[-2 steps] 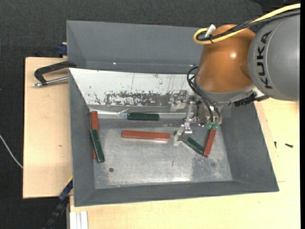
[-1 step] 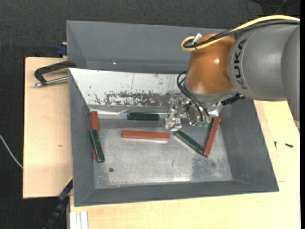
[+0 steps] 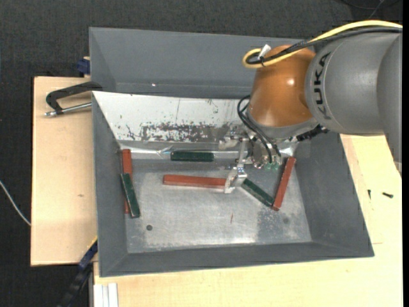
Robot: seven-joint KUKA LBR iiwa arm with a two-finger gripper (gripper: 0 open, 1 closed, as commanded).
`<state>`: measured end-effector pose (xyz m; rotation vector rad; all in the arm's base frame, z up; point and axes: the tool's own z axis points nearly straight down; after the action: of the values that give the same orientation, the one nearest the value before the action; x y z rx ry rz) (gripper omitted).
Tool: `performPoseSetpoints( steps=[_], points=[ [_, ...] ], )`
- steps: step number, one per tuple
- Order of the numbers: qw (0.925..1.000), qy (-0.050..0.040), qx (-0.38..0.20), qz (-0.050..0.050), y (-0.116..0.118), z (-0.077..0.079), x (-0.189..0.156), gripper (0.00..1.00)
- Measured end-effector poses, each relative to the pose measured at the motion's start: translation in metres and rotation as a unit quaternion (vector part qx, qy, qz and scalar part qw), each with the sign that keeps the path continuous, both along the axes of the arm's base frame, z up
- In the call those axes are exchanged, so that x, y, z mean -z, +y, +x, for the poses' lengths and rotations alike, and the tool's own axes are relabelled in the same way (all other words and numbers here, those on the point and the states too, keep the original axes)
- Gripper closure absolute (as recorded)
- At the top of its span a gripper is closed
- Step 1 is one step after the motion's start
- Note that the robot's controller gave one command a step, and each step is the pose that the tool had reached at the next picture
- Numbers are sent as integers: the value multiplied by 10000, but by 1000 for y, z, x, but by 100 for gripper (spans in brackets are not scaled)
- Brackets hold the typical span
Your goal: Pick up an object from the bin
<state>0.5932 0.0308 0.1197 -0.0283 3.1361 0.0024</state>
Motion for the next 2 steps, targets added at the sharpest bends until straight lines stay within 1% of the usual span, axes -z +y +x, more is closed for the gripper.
performPoseSetpoints(
  steps=[1, 2],
  points=[
    [10000, 0, 0, 0, 0, 0, 0, 0],
    [9999, 70, 135, 5, 24, -23, 42, 100]
  ],
)
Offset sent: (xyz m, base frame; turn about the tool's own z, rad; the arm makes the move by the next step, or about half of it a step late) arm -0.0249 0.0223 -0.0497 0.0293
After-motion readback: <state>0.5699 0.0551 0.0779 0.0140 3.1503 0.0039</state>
